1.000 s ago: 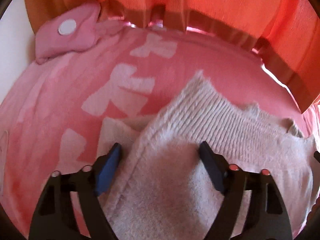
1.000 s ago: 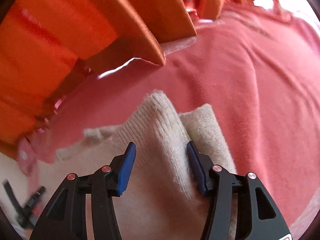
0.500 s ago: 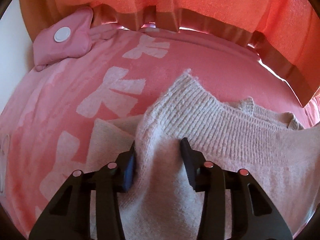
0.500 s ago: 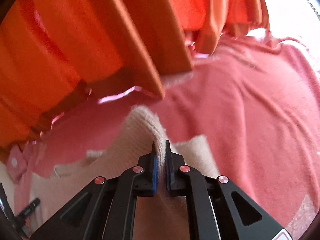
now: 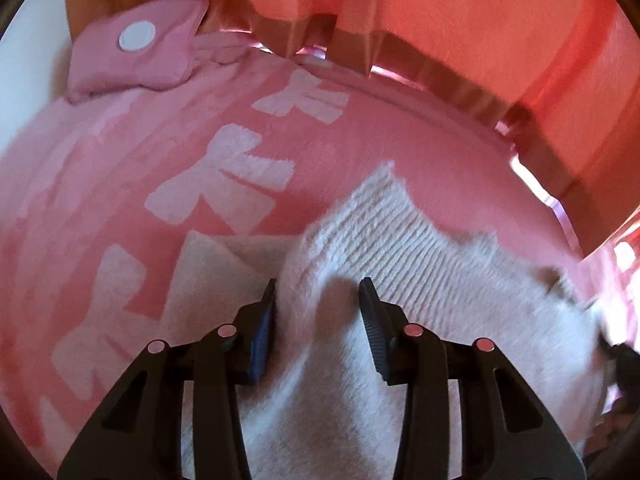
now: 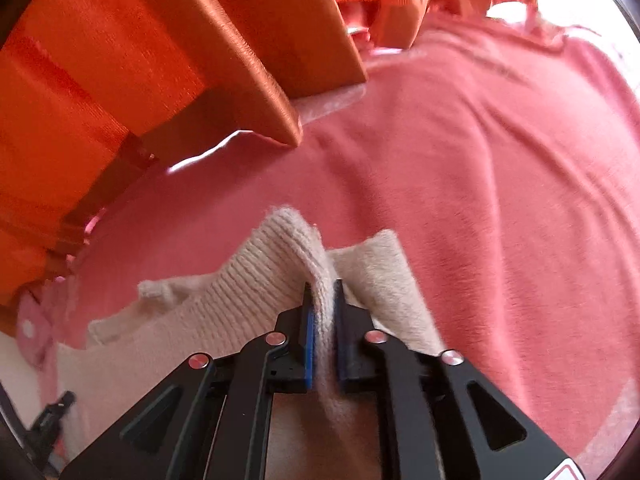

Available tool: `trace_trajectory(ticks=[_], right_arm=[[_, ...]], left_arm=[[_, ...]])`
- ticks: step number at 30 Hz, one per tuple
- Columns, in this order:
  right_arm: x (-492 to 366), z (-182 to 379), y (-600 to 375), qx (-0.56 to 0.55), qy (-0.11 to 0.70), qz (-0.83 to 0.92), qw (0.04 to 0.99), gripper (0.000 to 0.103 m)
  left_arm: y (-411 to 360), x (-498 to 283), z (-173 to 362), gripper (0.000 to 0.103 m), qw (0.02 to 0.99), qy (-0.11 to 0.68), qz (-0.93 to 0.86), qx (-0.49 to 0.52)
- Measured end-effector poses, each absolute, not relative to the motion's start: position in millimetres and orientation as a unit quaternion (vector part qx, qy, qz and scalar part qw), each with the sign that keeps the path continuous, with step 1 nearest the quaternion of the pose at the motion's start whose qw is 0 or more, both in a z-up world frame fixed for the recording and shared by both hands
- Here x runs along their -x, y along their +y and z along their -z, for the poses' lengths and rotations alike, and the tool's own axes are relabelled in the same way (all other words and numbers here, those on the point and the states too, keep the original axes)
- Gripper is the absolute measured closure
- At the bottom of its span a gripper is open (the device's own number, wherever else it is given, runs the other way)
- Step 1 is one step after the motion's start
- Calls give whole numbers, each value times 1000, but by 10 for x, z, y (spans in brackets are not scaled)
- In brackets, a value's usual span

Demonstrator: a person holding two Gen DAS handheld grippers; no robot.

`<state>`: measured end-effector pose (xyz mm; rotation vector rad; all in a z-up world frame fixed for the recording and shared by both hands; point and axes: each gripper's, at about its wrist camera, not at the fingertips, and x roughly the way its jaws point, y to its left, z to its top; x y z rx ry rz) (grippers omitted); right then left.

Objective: Fold small clothes

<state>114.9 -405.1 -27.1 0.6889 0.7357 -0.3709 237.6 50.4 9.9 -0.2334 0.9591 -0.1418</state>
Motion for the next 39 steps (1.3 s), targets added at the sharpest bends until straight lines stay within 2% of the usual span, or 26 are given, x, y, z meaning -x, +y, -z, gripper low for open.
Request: trace_trajectory(ticks=[2, 4, 6, 8, 9, 10, 11, 12, 13, 15, 17, 21, 25, 28, 30, 33, 35, 37, 39], right_arm=[[-1143, 236, -4065, -335, 337, 161, 865, 80], [-1166, 228, -4056, -338, 328, 152, 869, 54], [-1228, 242, -4019, -331, 333, 142, 871, 50], [-1304, 289, -3959, -307, 352, 144, 872, 50], [-1322, 303, -3933, -299, 357, 146, 873, 53], [-1337, 295, -3889, -285, 359, 147, 876, 68], [-1327, 271, -3866, -277, 358, 147, 879, 78], [-1303, 222, -3844, -272, 350, 139, 885, 93], [-1256, 156, -3842, -277, 331, 125, 893, 94], [-1058, -76, -3879, -299, 255, 85, 915, 95], [-976, -113, -3999, -303, 238, 113, 916, 95], [-1133, 404, -4337, -352, 339, 180, 854, 97], [-1093, 237, -4242, -316, 316, 187, 875, 97], [-1235, 447, -4227, -309, 366, 192, 857, 97], [-1195, 378, -4242, -309, 357, 197, 859, 96], [-949, 122, -4226, -358, 302, 189, 863, 82], [-818, -104, -4021, -345, 267, 154, 887, 82], [-866, -204, -3701, -298, 280, 102, 907, 82], [-1091, -115, -3220, -229, 352, 29, 907, 82]], left_arm=[[554, -2429, -89, 47, 874, 458, 85, 140], [589, -2470, -87, 41, 873, 452, 87, 161], [595, -2526, -65, 38, 872, 451, 88, 168], [574, -2584, -21, 42, 869, 458, 86, 166], [553, -2611, 6, 49, 868, 462, 86, 161], [535, -2632, 18, 68, 867, 464, 92, 157], [515, -2636, 8, 83, 866, 462, 102, 159], [515, -2614, -36, 92, 869, 453, 111, 167], [524, -2586, -86, 93, 872, 444, 115, 170], [537, -2489, -267, 93, 888, 410, 120, 166], [595, -2469, -300, 93, 896, 403, 102, 155], [771, -2660, 109, 93, 861, 468, 73, 184], [676, -2576, -45, 93, 878, 447, 72, 154], [675, -2611, 101, 93, 868, 467, 65, 155], [712, -2584, 68, 91, 867, 464, 67, 167], [772, -2400, -133, 83, 870, 449, 72, 192], [774, -2224, -289, 65, 878, 429, 79, 199], [655, -2077, -426, 58, 887, 406, 99, 195], [391, -1975, -465, 57, 887, 411, 139, 157]])
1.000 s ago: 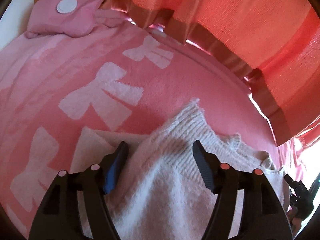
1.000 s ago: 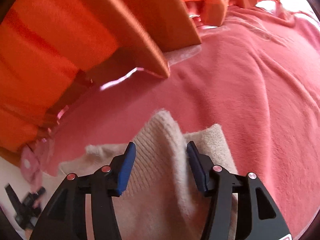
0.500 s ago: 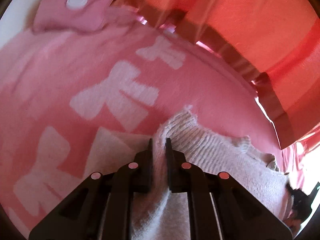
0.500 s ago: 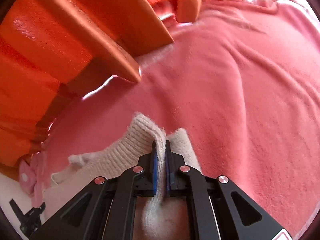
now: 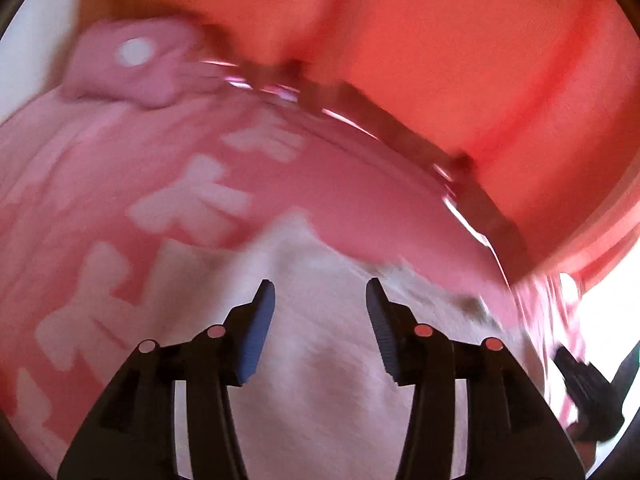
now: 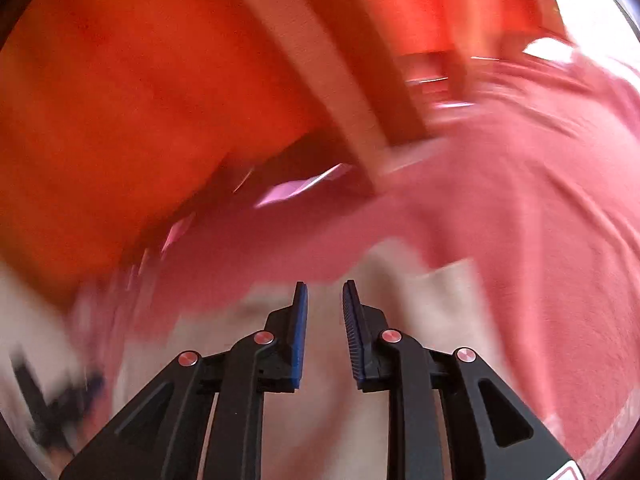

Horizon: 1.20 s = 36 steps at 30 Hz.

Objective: Fold small clothes

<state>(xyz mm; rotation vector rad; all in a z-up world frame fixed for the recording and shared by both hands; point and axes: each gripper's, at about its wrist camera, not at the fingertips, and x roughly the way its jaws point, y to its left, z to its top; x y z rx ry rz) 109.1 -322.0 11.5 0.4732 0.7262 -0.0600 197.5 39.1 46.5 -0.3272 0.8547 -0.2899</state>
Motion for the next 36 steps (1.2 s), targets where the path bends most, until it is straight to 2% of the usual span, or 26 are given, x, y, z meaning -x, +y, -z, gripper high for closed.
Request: trace_trajectory(ticks=[2, 4, 7, 9, 11, 12, 14, 16, 19, 20, 23, 25, 29, 31, 34, 36], right_arm=[[-1287, 62, -2910, -177, 423, 0, 889, 82], [-1405, 244, -2808, -129, 474, 21, 871, 87], [-1362, 227, -3135, -183, 459, 44, 868, 90], [-1228, 252, -3476, -206, 450, 119, 861, 85], [-1083, 361, -3824, -254, 448, 153, 843, 94], [-1004, 406, -3961, -290, 442, 151, 835, 103], [-836, 371, -4129, -334, 410, 163, 833, 103], [-720, 272, -4143, -332, 381, 168, 846, 102], [-764, 463, -4111, -292, 427, 191, 834, 103], [-722, 491, -4137, -300, 424, 186, 834, 103], [-507, 309, -4115, -308, 378, 195, 851, 103], [-423, 271, -4025, -294, 367, 196, 860, 94], [-398, 550, -3864, -280, 421, 191, 841, 96], [-286, 461, -3834, -288, 404, 201, 845, 100], [-30, 328, -3698, -303, 367, 176, 862, 93], [26, 373, -3559, -287, 393, 174, 856, 93]], left_arm=[[99, -1934, -320, 57, 880, 439, 148, 100], [5, -1938, -111, 56, 868, 471, 138, 82], [64, -1944, 6, 56, 870, 470, 123, 90], [101, -1926, -53, 56, 878, 460, 107, 84], [135, -1936, -43, 56, 875, 463, 105, 89], [146, -1935, -30, 56, 873, 467, 106, 92], [162, -1924, -38, 56, 874, 465, 105, 89], [193, -1858, -106, 55, 878, 460, 97, 90], [294, -1749, -149, 42, 878, 459, 96, 102], [325, -1719, -128, 42, 876, 462, 92, 104], [505, -1595, -15, 44, 867, 475, 94, 117], [607, -1447, -45, 44, 871, 466, 95, 124], [703, -1147, -13, 44, 882, 453, 83, 97], [688, -1054, 15, 43, 888, 447, 83, 71], [642, -952, 5, 43, 892, 443, 79, 37], [674, -871, 22, 43, 892, 442, 81, 37]])
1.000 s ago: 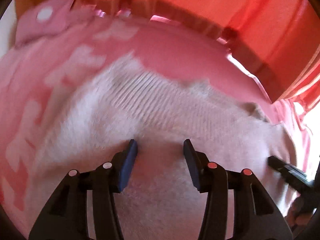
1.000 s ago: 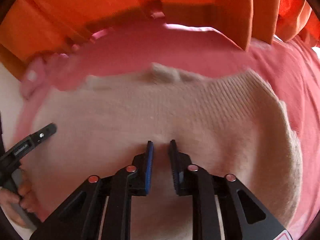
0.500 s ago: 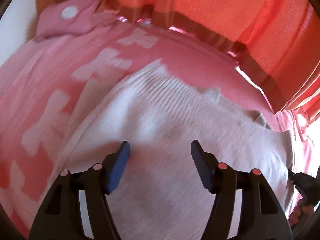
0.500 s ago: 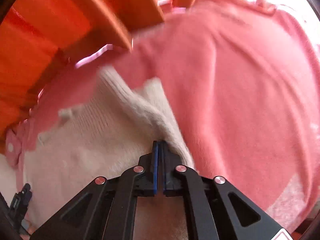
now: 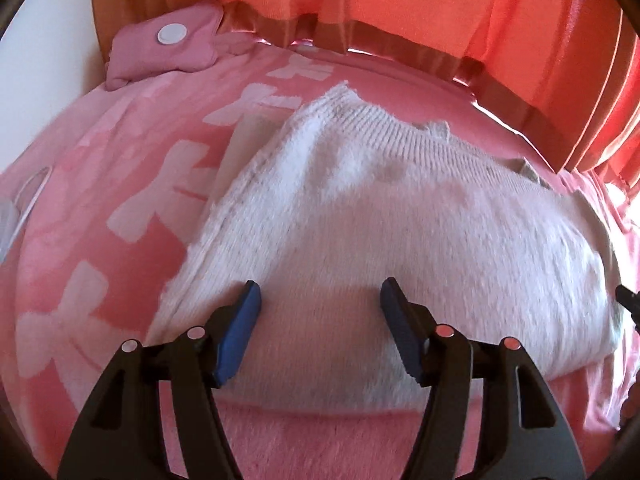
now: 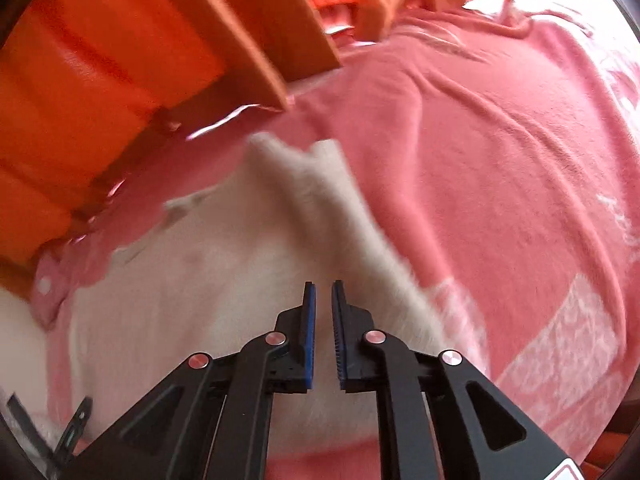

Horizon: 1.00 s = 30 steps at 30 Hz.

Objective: Fold small clothes

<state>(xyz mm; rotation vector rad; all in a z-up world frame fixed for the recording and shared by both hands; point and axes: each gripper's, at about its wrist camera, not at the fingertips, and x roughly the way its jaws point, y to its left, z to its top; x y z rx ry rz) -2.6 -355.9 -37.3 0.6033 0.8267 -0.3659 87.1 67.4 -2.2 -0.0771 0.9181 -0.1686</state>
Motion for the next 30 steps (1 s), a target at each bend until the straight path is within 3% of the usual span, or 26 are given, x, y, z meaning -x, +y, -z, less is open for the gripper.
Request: trace_trajectory(ticks=[2, 4, 8, 15, 17, 20, 22, 25, 30], right_arm=[[-58, 546, -3539, -291, 453, 166, 826, 93], [-32, 542, -3596, -303, 461, 170, 816, 98], [12, 531, -3540, -267, 485, 169, 815, 97], [-194, 524, -3252, -91, 584, 135, 795, 97], [-158, 424, -3238, -91, 579, 148, 797, 98], [-74, 59, -3036, -113, 520, 123, 838, 86], [-122, -160, -2740, -136, 482, 66, 863, 86], [-300, -277, -2220, -128, 457, -7, 880, 83], [-728, 27, -1725, -129, 473, -35, 871, 81]], left_arm=[[707, -828, 34, 42, 893, 440, 84, 39], [744, -815, 38, 42, 892, 440, 88, 46], [781, -799, 41, 42, 891, 440, 96, 57], [879, -667, -5, 42, 886, 444, 106, 78], [1007, -584, -53, 36, 880, 450, 107, 108], [1277, -454, -161, 24, 877, 451, 76, 149], [1494, -407, -238, 17, 880, 442, 25, 171], [1671, -503, -182, 16, 863, 455, 12, 220], [1730, -708, 173, 15, 811, 499, 13, 307]])
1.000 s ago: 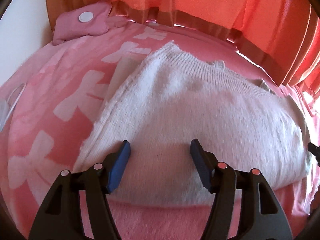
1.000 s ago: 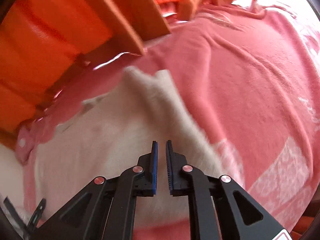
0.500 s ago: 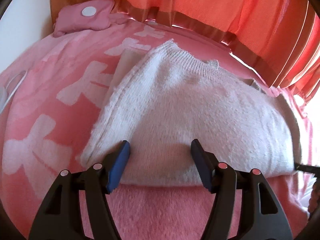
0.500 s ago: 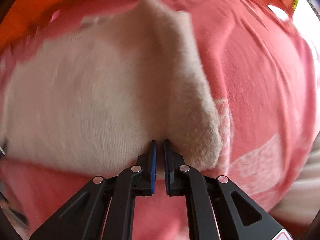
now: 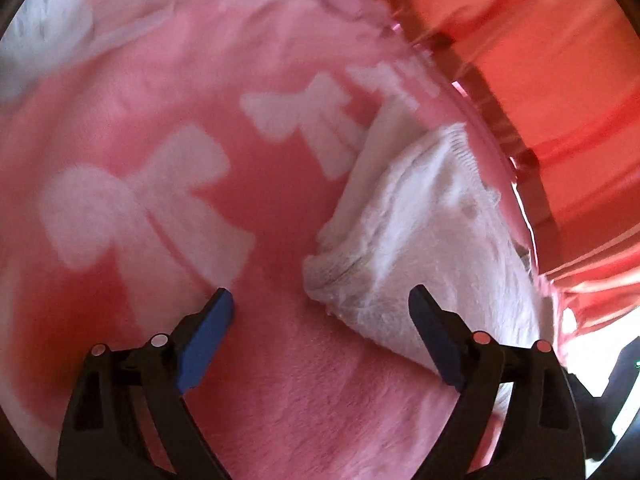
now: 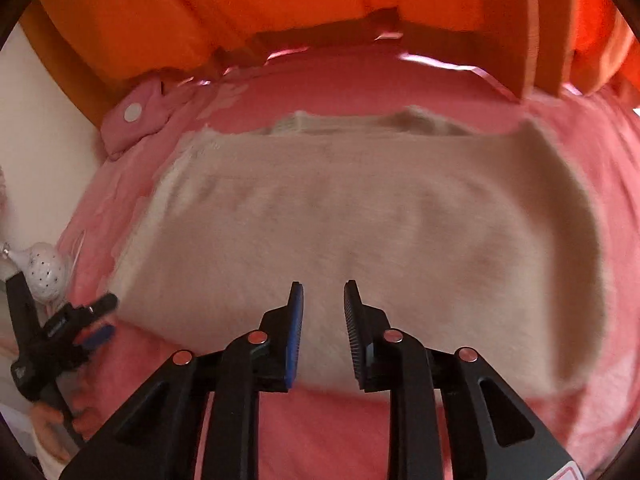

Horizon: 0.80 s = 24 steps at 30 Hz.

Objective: Fold small clothes

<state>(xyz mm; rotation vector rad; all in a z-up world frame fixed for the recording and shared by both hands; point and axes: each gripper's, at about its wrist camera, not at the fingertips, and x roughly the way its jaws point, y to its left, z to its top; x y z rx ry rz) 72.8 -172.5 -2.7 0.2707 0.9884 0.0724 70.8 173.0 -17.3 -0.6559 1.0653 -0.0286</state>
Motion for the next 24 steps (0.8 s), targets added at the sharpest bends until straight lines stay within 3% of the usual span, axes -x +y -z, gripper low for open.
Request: trace_trajectory(ticks=[4, 6, 8, 9, 10, 11, 17, 21, 24], right_arm=[[-845, 372, -1731, -131, 479, -33, 868, 80], [-790, 360, -1754, -126, 473, -38, 872, 80], [-750, 364, -1766, -130, 468, -44, 873, 80], [-712, 361, -1787, -132, 465, -49, 874, 80], [-688, 364, -1809, -136, 460, -56, 876, 80], [-676, 382, -1834, -140, 455, -62, 877, 80], [-517, 329, -2156, -244, 416, -81, 873, 78], [-50, 35, -2659, -302, 346, -41, 887, 74], [493, -102, -3209, -341, 303, -13, 890, 68]], left_arm=[[1677, -759, 155, 11, 812, 483, 21, 326], [1652, -793, 157, 16, 807, 482, 30, 340], [1589, -856, 153, 46, 802, 482, 55, 349], [1509, -906, 135, 54, 800, 489, 66, 342], [1458, -924, 104, 79, 801, 487, 73, 339], [1394, -936, 54, 84, 804, 483, 88, 336], [742, -797, -851, 88, 858, 406, 166, 267], [-100, -575, -1488, 88, 881, 358, 245, 187], [-816, -404, -1590, 88, 871, 358, 302, 145]])
